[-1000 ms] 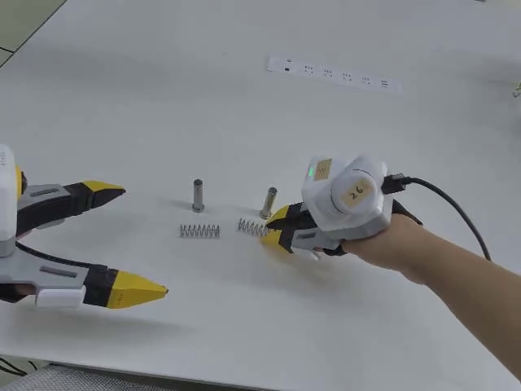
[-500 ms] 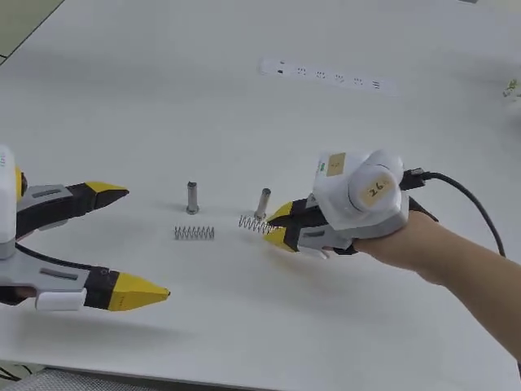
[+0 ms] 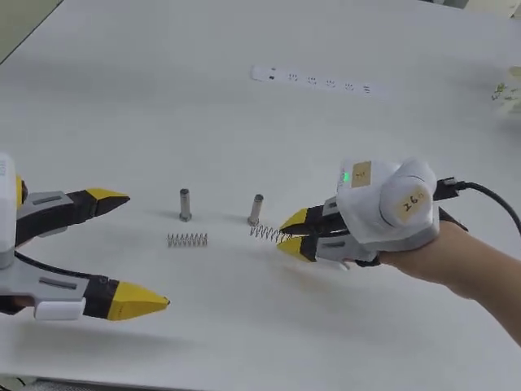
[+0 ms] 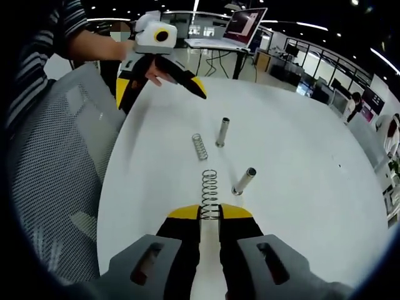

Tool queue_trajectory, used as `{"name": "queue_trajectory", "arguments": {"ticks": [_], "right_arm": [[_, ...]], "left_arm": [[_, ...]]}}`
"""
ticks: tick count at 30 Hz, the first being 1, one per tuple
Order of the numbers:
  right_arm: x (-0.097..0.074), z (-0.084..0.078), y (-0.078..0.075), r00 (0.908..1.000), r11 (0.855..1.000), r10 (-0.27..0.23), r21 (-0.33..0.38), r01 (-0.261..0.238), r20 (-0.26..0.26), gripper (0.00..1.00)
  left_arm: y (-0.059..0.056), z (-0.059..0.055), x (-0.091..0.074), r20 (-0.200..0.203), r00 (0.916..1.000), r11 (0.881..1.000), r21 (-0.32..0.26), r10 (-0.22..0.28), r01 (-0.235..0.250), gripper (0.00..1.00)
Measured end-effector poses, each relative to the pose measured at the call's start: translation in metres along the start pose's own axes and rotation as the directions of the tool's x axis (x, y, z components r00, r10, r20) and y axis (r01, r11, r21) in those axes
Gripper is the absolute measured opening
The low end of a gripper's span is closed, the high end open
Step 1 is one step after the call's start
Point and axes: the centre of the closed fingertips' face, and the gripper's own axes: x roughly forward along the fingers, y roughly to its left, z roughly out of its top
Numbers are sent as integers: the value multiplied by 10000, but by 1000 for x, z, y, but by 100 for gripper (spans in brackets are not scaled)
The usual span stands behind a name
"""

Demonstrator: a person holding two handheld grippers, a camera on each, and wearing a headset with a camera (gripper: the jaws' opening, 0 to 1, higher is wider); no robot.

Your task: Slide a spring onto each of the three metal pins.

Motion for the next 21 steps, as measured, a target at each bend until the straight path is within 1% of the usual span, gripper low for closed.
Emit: {"name": "queue_trajectory", "arguments": {"ticks": [8,10,13,15,17,21], "right_arm": [[-7,-3,11,9998,9997,172,-194,-173,-71,8],[-9,-3,13,9998,9995,172,-244,-174,-73,8],[-11,-2,15,9998,9993,186,-326,-189,-94,8],[-13,-1,16,9998,9993,202,-329,-204,-59,8],[-15,-1,17,9997,9990,226,-383,-229,-82,8],[-17,2,20,9996,9984,261,-491,-265,-94,8]], "left_arm": [[5,6,0,112,9998,9998,129,142,-143,92],[4,5,1,58,10000,9999,88,67,-67,91],[2,-1,5,-141,9999,10000,91,8,-7,88],[-2,-6,7,-336,9992,9997,49,-232,234,84],[-5,-9,9,-485,9981,9990,207,-384,394,82],[-8,-6,11,-447,9973,9980,215,-589,599,76]]}}
